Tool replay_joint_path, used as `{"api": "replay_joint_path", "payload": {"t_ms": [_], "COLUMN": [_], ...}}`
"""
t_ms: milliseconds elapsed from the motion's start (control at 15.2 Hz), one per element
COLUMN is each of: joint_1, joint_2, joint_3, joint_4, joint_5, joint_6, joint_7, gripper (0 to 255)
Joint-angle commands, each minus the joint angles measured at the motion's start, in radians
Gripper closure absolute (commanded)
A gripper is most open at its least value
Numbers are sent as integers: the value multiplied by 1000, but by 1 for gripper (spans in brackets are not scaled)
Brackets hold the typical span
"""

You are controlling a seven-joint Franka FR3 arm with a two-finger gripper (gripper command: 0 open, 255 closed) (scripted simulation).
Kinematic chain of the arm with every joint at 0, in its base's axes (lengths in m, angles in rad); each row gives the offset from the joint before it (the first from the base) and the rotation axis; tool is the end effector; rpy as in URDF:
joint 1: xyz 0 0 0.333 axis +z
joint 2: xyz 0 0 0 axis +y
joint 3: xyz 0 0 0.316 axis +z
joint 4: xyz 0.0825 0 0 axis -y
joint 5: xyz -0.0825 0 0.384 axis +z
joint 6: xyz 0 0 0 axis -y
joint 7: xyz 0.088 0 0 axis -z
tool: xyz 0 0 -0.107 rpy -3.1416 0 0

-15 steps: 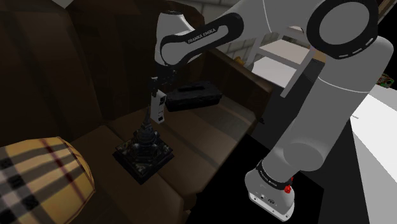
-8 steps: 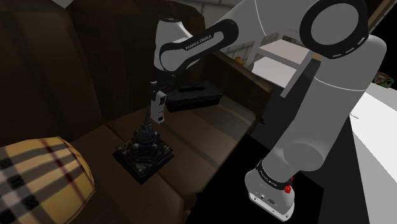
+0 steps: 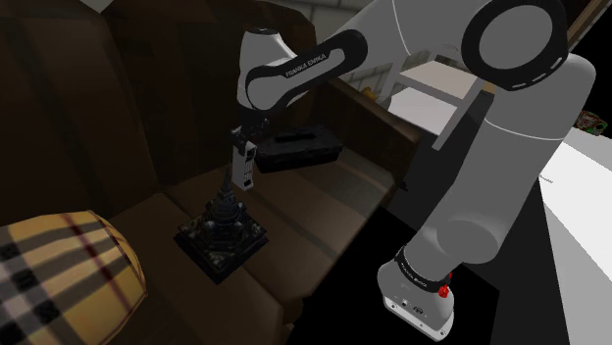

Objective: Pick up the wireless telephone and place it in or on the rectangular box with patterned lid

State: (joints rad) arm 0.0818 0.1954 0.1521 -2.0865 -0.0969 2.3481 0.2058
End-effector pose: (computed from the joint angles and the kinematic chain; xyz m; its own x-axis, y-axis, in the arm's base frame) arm 0.5669 0.1317 0.3392 0.9930 0.0906 0.0754 0.0886 -0.9956 0.0293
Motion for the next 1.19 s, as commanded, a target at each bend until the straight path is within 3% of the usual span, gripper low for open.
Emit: {"api": "replay_joint_path", "payload": {"t_ms": [0,330,1122], "joint_1": [0,0,-4], "joint_2": [0,0,-81], "joint_3": [0,0,5], "joint_4": [0,0,68], "joint_5": [0,0,25], "joint_6": [0,0,-147], "joint_7": [0,0,-21], "gripper": [255,255,255]}}
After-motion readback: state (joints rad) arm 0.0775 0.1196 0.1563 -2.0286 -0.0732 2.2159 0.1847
